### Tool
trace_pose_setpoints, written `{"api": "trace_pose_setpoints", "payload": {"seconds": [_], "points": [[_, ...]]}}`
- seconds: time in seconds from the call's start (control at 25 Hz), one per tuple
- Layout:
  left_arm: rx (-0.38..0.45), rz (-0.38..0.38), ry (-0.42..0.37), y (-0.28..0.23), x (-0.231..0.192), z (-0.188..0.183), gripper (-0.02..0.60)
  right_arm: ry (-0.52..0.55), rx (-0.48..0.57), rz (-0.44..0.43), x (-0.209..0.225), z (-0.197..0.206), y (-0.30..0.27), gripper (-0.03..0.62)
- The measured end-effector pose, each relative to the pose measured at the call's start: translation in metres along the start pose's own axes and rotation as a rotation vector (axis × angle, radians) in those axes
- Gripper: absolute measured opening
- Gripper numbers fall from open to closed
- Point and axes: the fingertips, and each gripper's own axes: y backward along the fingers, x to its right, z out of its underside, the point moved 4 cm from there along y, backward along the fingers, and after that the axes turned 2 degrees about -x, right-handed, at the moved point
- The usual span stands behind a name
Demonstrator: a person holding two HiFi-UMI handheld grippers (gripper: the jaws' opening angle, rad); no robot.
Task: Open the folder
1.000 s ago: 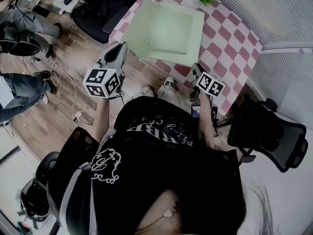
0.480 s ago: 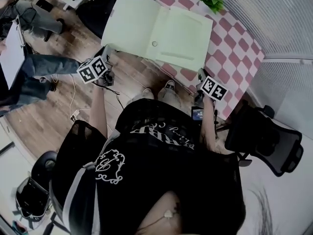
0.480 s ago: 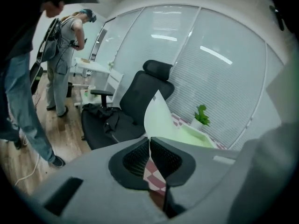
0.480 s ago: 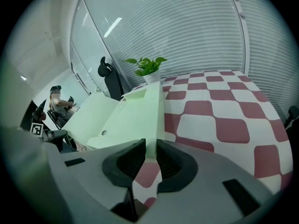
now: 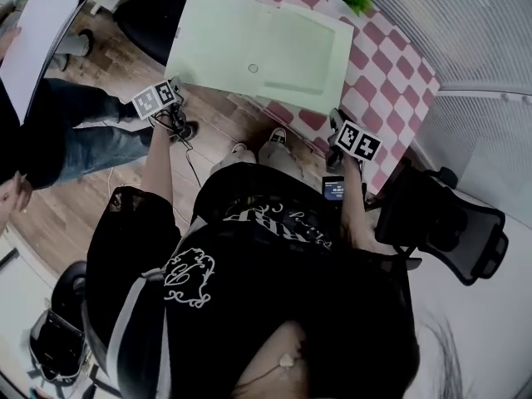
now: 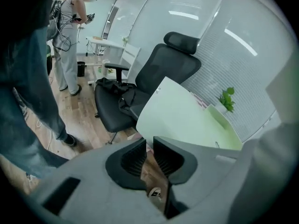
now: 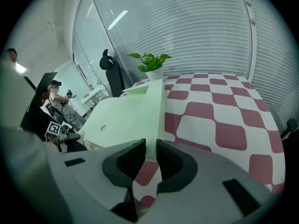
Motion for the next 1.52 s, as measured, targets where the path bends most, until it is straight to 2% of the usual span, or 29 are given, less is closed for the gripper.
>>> {"api": "trace_pose_setpoints", "payload": {"seconds": [0.4,0.6,0.8,1.12,1.28,1.52], "points": [[-0.030,-0.039,0.031,-0.011,-0.003,0.006,0.080,-0.004,0.010,-0.021,0.002,0.001,0.001,0.067],[0.062,-0.066,-0.012,0.005,0.005,-0.004,0.106,0.023,0.033,-0.003,-0.001,-0.005,0.006,0.067],[0.163,-0.092,-0.080,0.031,0.018,-0.014,0.131,0.037,0.122,-0.073,-0.018,-0.027,0.019,0.101],[0.249,0.012,-0.166,0.064,0.046,-0.029,0.141,0.081,0.216,-0.150,-0.061,-0.053,0.040,0.101],[0.304,0.105,-0.176,0.086,0.074,-0.036,0.149,0.082,0.258,-0.191,-0.080,-0.057,0.051,0.101],[0.289,0.243,-0.258,0.114,0.112,-0.017,0.150,0.080,0.297,-0.217,-0.104,-0.047,0.067,0.101]]}}
